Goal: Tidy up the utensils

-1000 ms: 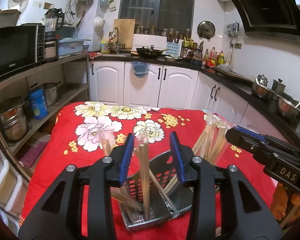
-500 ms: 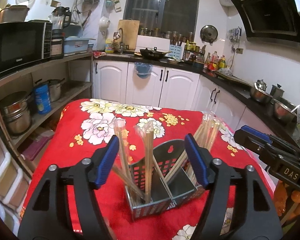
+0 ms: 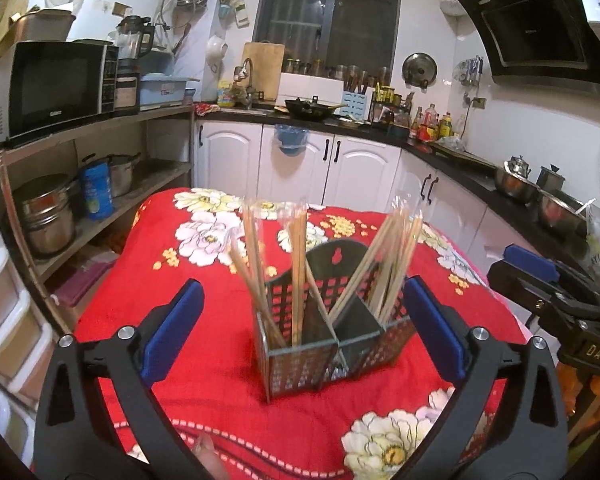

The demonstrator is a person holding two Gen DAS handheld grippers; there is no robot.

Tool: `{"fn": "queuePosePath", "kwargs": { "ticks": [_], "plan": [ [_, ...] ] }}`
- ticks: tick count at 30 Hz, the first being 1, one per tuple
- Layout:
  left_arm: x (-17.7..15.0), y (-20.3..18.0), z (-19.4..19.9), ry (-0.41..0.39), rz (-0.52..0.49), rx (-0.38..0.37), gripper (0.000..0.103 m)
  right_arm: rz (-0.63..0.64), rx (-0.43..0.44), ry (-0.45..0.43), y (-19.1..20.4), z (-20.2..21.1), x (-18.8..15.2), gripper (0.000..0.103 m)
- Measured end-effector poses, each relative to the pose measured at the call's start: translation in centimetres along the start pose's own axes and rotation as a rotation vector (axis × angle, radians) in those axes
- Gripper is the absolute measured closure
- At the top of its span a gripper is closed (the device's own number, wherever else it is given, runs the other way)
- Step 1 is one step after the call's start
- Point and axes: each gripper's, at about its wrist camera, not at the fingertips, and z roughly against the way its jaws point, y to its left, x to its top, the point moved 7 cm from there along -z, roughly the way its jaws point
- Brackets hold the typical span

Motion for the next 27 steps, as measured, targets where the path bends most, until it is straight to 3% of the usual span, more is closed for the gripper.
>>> {"fn": "queuePosePath", "kwargs": {
  "ticks": [7,27],
  "plan": [
    [-2.7,0.2,1.5,0.017,0.021,0.001,0.011,0.01,-0.013,0.013,0.7,2.0,-2.5,0.016],
    [-8.6,-0.4,3.5,0.03,0.043,0.013,0.011,0.042,-0.056,0.079,1.8,4.1,-9.7,0.014]
  ]
}}
